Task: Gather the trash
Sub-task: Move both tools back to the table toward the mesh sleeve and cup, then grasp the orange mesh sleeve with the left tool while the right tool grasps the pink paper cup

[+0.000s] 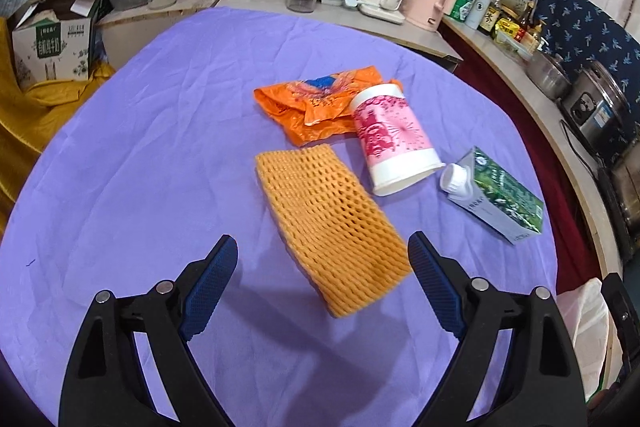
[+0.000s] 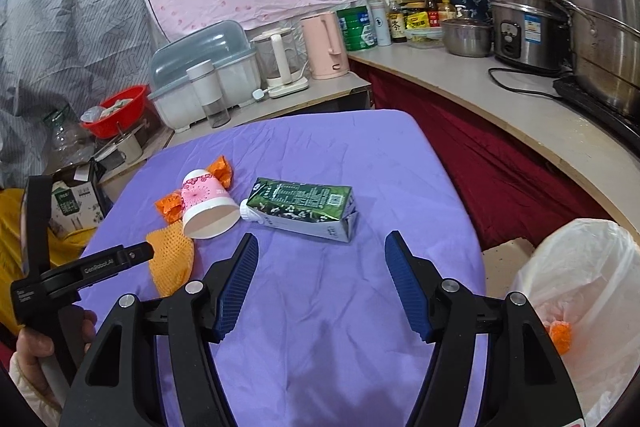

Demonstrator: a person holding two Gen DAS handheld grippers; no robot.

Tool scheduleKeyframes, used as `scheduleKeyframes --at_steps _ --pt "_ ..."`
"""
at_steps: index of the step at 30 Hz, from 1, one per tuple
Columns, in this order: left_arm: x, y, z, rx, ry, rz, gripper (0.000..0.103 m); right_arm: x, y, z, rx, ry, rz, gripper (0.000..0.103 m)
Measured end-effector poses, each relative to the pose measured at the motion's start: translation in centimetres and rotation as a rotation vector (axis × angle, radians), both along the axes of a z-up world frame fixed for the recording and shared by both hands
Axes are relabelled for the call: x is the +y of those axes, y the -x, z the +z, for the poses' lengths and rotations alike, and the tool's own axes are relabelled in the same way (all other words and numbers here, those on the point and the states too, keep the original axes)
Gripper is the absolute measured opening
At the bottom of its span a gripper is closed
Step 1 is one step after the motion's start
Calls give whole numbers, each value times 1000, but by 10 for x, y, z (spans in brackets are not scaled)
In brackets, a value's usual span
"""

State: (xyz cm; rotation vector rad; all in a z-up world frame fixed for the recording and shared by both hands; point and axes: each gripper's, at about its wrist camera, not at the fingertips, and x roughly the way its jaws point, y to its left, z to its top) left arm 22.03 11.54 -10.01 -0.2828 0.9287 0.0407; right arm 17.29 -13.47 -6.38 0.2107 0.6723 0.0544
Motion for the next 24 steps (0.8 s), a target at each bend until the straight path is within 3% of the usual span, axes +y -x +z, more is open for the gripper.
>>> scheduleKeyframes --at_steps 7,10,13,15,18,21,24 --pt "4 -21 -21 42 21 -1 82 21 -23 -12 28 -2 35 64" --pt "5 -27 -28 53 28 -5 76 30 -32 -17 38 -4 50 64" --pt "6 -31 -33 62 41 -21 58 40 -41 -21 47 -2 68 64" --pt "6 -32 -35 61 41 -29 37 47 -48 -23 51 -1 83 64" --pt "7 -32 -36 58 49 -47 17 58 -57 -26 57 1 109 64" --pt "9 -31 -34 45 44 -51 9 73 -66 -29 61 1 143 64" --pt "13 -30 -29 28 43 -51 9 88 -72 -33 66 -6 180 64"
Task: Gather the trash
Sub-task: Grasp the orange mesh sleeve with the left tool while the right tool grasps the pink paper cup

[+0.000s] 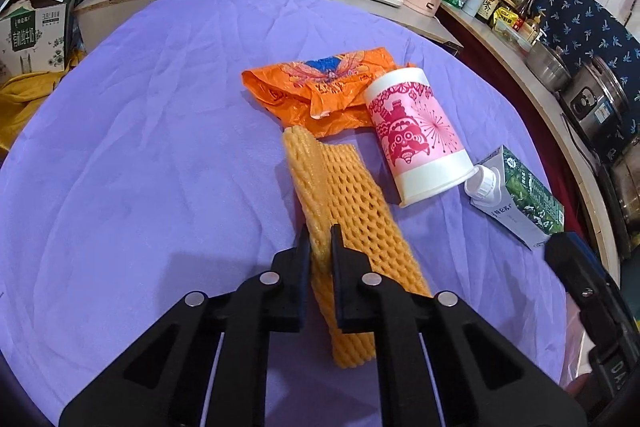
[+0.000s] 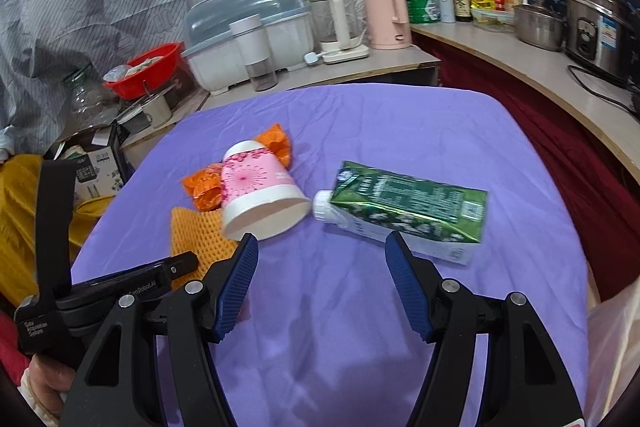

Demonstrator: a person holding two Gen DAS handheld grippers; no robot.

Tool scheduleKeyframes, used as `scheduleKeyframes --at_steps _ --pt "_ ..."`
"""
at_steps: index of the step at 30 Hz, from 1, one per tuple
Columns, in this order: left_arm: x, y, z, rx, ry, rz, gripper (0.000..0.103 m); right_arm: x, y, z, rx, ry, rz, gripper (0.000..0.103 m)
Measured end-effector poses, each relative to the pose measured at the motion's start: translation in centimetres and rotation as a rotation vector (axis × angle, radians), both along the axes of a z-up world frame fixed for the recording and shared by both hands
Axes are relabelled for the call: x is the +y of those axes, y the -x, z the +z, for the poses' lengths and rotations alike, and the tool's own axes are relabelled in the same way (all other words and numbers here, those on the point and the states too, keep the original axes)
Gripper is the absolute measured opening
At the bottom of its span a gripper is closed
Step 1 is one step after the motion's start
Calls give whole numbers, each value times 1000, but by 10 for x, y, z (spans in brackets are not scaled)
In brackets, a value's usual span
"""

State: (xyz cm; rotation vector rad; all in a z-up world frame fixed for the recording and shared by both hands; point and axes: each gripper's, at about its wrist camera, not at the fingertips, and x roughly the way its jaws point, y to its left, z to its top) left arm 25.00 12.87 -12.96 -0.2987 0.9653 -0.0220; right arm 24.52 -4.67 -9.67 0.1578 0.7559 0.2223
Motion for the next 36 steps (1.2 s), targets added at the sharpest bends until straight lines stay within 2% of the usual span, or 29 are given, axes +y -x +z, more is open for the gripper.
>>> scheduleKeyframes --at_steps 10,19,22,23,25,29,30,33,36 --pt "22 7 6 -12 3 15 8 45 -25 -21 43 -24 98 63" --pt "34 9 -4 15 31 17 12 64 -45 -38 83 -60 127 54" --pt "37 8 -7 21 44 28 33 66 -50 -39 81 -69 129 48" --pt "37 7 -7 20 49 29 37 67 -51 -39 79 -70 130 45" --pt "36 5 -8 17 54 25 38 68 -54 -39 80 -68 134 37" --pt "33 -2 -9 10 42 18 35 67 -55 -39 84 -66 137 13" --pt "32 -4 -9 8 39 16 26 66 -53 -38 79 -63 137 11" --pt "30 -6 -8 9 53 2 11 62 -48 -34 66 -70 138 10" --pt "25 -2 -1 -13 34 -7 8 60 -40 -24 44 -69 139 9"
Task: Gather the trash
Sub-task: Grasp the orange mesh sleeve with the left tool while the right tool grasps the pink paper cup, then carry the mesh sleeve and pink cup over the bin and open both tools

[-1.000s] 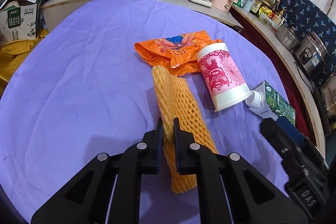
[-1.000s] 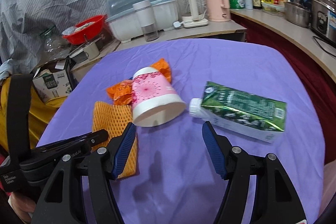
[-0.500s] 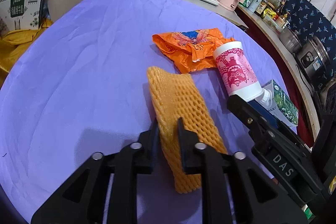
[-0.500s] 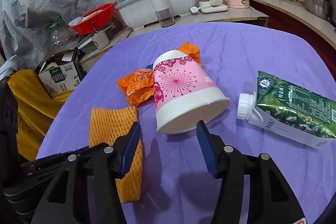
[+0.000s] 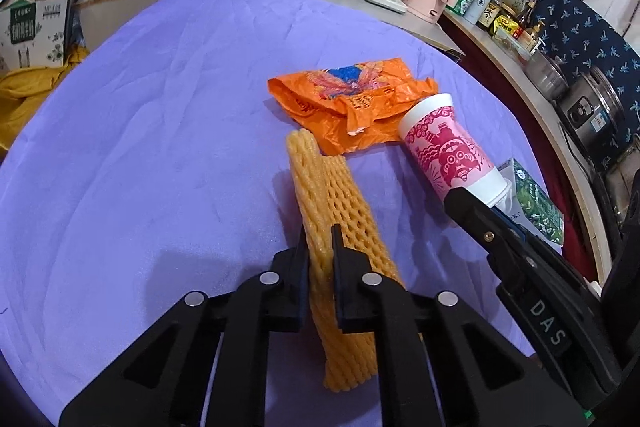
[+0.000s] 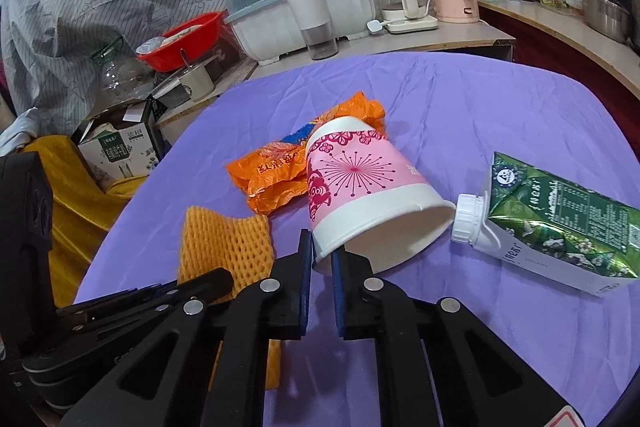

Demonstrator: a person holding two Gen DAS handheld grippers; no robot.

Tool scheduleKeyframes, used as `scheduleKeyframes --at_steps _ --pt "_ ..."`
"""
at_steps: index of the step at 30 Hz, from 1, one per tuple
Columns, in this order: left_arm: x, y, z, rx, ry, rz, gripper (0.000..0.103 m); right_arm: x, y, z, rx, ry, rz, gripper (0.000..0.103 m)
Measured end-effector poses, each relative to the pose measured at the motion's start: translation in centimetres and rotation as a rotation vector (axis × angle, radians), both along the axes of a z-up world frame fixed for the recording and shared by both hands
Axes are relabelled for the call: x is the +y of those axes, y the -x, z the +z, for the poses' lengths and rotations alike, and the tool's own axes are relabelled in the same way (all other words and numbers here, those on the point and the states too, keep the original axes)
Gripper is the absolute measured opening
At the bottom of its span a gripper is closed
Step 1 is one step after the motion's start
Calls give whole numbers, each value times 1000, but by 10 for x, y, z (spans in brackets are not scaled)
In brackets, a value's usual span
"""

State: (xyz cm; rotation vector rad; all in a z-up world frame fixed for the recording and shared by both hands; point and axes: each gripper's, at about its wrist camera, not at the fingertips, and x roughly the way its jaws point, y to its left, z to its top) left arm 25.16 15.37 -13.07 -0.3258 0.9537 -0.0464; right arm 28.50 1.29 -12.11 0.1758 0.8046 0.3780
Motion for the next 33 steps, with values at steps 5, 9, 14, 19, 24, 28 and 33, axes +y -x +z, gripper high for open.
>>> scheduleKeyframes --at_steps 5,9,14,19,24,28,33 --pt "-9 11 19 -40 -1 -19 8 -5 15 22 -47 -1 1 6" --pt "-18 22 39 -80 -5 -38 8 -18 31 43 -91 -15 -13 5" --pt "-33 39 67 -134 -5 -67 8 -38 52 68 -142 -30 -48 5" --pt "-58 58 96 -195 -7 -117 8 -67 78 93 -192 -38 -100 5" --pt "-87 79 121 -246 -13 -178 8 -103 109 112 -237 -47 -166 5" --pt "-119 97 137 -281 -19 -238 8 -134 132 121 -263 -47 -226 5" --pt "-161 116 147 -305 -20 -322 8 -180 166 130 -289 -41 -319 5"
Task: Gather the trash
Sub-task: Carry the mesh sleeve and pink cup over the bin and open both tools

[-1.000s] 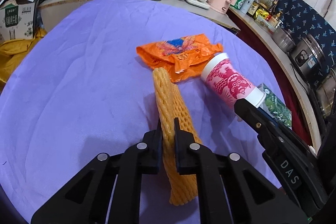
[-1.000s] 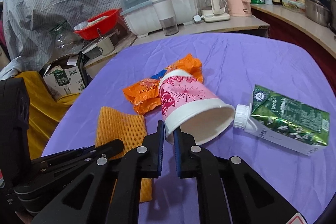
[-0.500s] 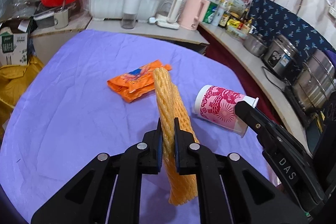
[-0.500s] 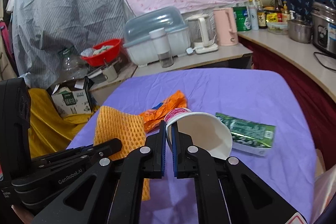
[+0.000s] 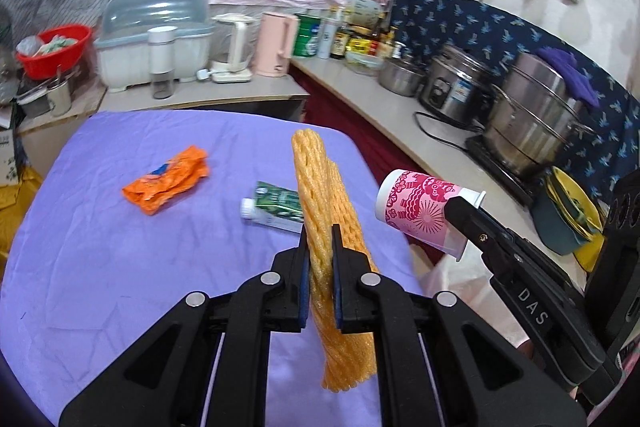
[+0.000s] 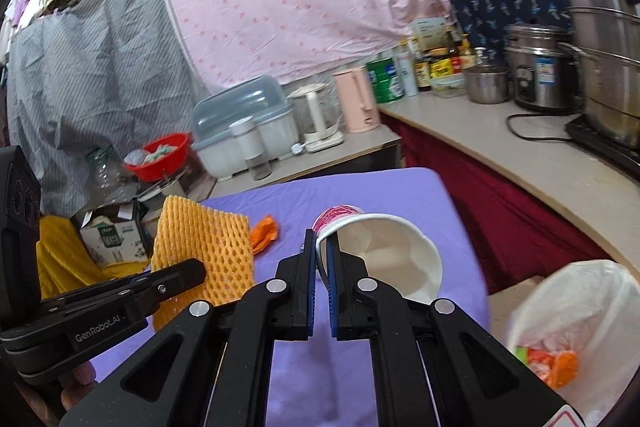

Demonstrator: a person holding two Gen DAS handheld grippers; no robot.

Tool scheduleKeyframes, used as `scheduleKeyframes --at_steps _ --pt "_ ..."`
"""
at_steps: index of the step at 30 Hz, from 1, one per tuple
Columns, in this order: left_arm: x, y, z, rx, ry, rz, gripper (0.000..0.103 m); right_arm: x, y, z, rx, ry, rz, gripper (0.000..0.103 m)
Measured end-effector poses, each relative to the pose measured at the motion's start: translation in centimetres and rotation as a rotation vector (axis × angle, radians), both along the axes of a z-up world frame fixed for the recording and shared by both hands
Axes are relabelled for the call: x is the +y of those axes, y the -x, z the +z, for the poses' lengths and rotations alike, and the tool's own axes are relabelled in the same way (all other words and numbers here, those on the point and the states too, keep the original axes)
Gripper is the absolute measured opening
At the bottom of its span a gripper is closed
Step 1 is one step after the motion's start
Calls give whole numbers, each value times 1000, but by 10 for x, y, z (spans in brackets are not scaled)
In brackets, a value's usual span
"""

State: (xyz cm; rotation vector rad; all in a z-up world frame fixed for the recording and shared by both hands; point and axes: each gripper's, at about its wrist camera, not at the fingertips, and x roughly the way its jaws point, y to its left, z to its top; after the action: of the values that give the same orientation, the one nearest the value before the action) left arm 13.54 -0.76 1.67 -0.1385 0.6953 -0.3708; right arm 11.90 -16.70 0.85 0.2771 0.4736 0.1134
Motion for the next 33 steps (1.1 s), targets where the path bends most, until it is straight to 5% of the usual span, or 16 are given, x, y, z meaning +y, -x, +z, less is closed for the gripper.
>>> scheduleKeyframes --at_steps 17,33 --pt "-161 46 0 -9 -47 -310 8 -154 113 -22 29 -45 -341 5" --pt "-225 63 -33 37 -135 -388 8 -188 135 -59 84 -85 -403 5"
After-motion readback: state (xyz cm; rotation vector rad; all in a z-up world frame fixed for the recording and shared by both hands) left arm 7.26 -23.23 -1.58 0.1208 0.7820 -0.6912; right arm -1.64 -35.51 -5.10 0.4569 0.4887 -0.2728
